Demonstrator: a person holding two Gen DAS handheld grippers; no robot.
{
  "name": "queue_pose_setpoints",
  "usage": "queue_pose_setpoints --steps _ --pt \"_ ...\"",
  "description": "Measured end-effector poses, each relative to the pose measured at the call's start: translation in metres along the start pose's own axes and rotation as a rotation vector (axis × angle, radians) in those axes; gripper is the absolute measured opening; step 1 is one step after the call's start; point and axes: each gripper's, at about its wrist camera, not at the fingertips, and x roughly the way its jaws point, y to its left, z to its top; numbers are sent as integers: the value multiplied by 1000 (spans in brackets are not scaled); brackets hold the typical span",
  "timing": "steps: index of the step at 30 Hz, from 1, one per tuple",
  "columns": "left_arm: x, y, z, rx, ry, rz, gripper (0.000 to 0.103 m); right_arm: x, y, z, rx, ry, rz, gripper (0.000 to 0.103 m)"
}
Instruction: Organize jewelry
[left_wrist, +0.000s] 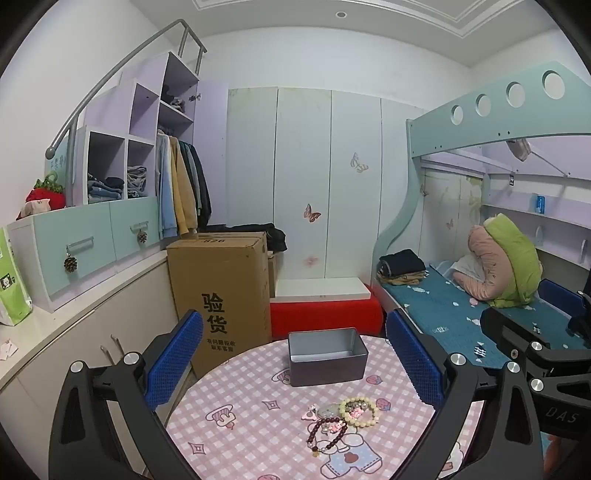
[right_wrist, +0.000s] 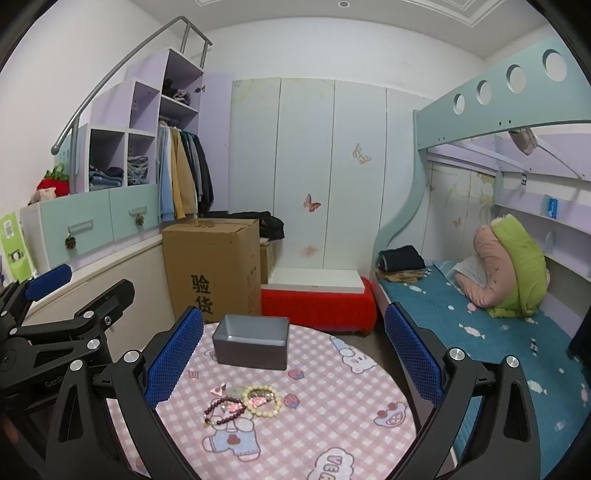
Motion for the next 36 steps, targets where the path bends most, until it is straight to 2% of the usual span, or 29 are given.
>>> queue_pose_setpoints --steps 36 --pt "-1 0 0 2 3 -1 96 -2 -5 1 3 -2 2 95"
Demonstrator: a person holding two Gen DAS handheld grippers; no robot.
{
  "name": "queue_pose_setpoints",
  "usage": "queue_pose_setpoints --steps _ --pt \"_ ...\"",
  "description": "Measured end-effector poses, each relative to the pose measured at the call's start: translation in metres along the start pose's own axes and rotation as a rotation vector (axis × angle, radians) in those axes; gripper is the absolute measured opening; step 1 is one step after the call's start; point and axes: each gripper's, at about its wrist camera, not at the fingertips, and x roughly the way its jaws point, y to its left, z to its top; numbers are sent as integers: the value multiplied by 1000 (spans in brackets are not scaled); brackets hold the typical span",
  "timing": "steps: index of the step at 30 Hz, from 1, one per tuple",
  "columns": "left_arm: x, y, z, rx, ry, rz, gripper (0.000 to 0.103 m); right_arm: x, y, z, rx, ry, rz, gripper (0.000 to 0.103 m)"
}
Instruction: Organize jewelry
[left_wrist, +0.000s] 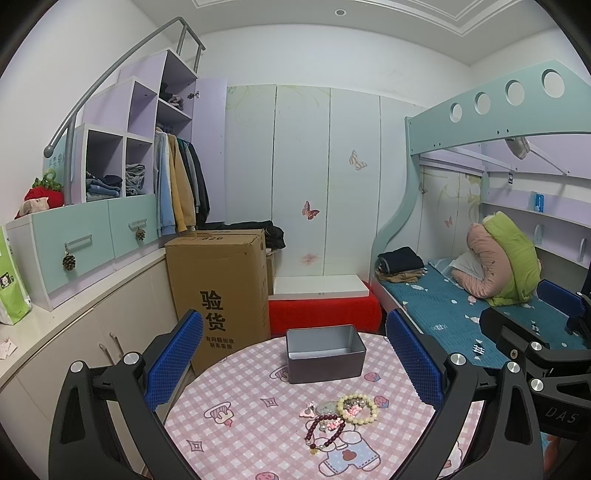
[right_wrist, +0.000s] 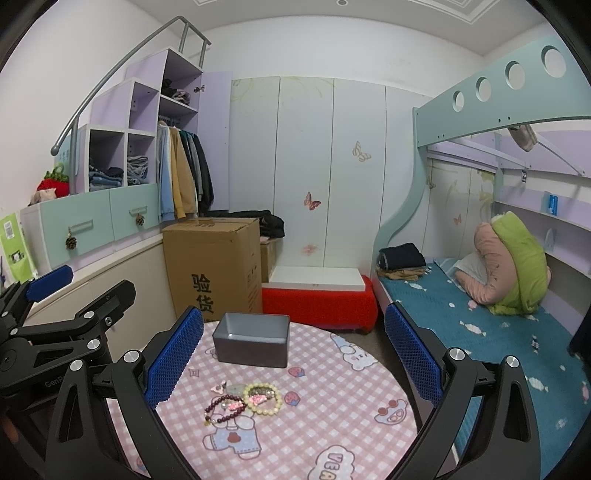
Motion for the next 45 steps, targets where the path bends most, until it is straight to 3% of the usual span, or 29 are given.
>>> queue_pose_setpoints --steps 16,45 --pt "-9 3 -2 1 2 0 96 -1 -2 0 3 3 1 95" --pt "8 -11 -16 2 12 -2 96 4 -4 -10 6 11 0 95"
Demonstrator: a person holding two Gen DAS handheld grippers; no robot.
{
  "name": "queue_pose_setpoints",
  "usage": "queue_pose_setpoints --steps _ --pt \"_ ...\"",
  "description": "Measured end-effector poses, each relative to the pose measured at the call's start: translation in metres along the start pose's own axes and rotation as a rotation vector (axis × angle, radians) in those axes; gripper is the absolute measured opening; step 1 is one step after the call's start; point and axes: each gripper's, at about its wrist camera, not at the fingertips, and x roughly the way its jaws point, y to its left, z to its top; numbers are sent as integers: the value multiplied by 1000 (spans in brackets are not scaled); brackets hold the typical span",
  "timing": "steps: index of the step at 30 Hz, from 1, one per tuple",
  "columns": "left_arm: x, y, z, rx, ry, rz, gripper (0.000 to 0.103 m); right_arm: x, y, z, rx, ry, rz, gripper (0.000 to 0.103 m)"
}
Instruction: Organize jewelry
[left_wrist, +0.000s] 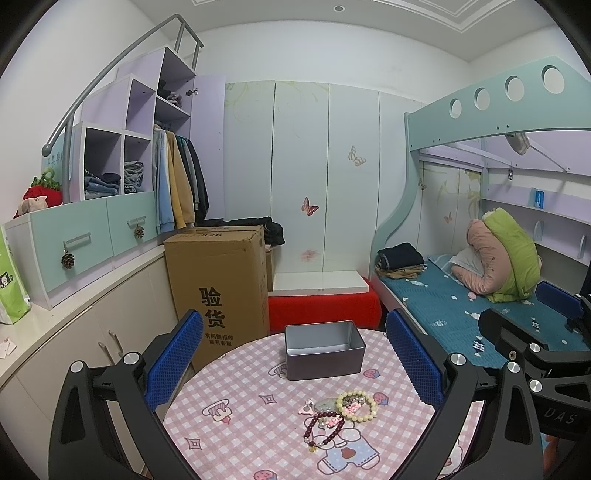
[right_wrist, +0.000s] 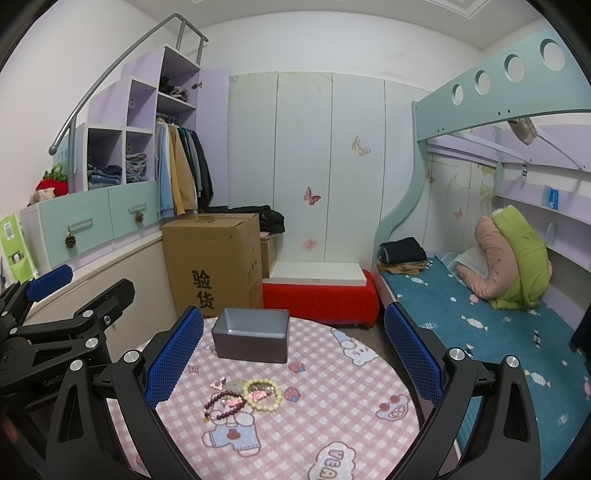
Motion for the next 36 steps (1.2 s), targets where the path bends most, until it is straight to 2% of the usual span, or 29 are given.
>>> queue_pose_setpoints --steps 13,20,25,30,36 --pt "13 5 -7 9 25 0 96 15 -3 -12 8 28 3 95" --pt "37 10 -13 19 103 2 96 29 -7 -15 19 76 5 95" --pt "67 25 -26 6 197 32 96 54 -18 -26 49 149 -4 95" --pt "105 42 -53 -25 334 51 96 87 -28 -45 64 240 -16 95" --pt "147 40 -99 0 520 21 96 127 -38 -78 80 365 -25 95"
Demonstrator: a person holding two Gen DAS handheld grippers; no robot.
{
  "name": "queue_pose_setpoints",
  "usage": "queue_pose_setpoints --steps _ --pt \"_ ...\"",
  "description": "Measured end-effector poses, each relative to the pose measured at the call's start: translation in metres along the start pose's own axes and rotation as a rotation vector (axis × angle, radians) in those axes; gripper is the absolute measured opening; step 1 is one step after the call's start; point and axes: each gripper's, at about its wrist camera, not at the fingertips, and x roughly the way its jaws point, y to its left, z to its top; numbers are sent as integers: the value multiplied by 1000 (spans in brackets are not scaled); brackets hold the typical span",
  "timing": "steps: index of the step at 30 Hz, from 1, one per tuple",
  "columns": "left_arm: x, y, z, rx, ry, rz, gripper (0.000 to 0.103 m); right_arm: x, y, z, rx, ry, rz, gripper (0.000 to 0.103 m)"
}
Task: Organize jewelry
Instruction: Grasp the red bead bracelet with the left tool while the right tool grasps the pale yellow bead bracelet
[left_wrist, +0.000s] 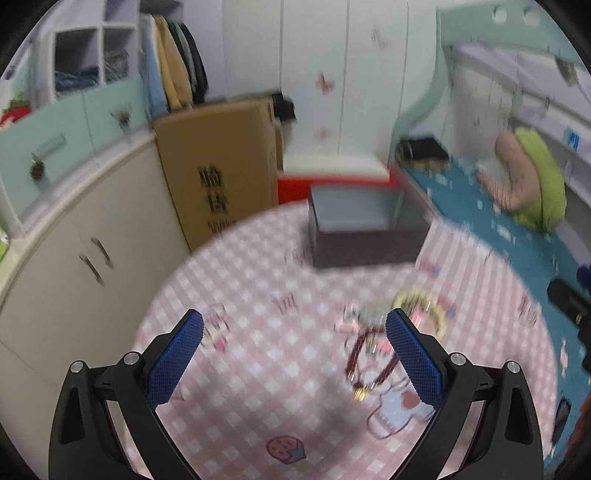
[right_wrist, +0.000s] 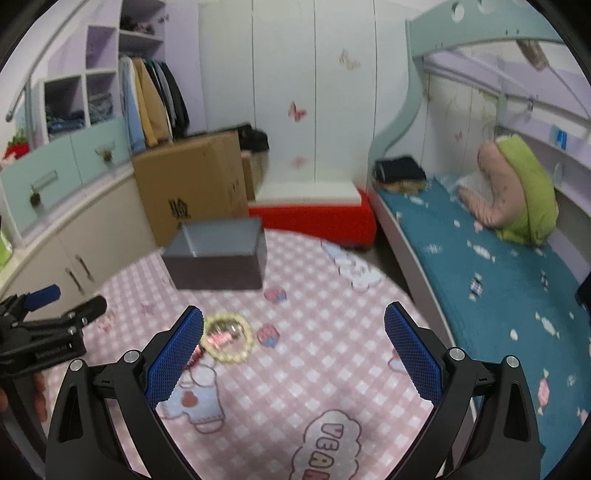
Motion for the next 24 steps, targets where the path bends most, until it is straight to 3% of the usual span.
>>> queue_pose_setpoints --steps 6,15,19,24 --pt "46 -12 -23 46 147 -26 96 42 -1 -18 1 115 11 95" --pt "75 -12 -35 85 213 1 96 75 5 -29 -3 185 19 95" --pt "81 -1 -33 21 253 -41 97 86 6 -30 -2 204 19 95" --pt "83 1 -33 44 264 -49 93 97 10 -28 -14 217 27 95"
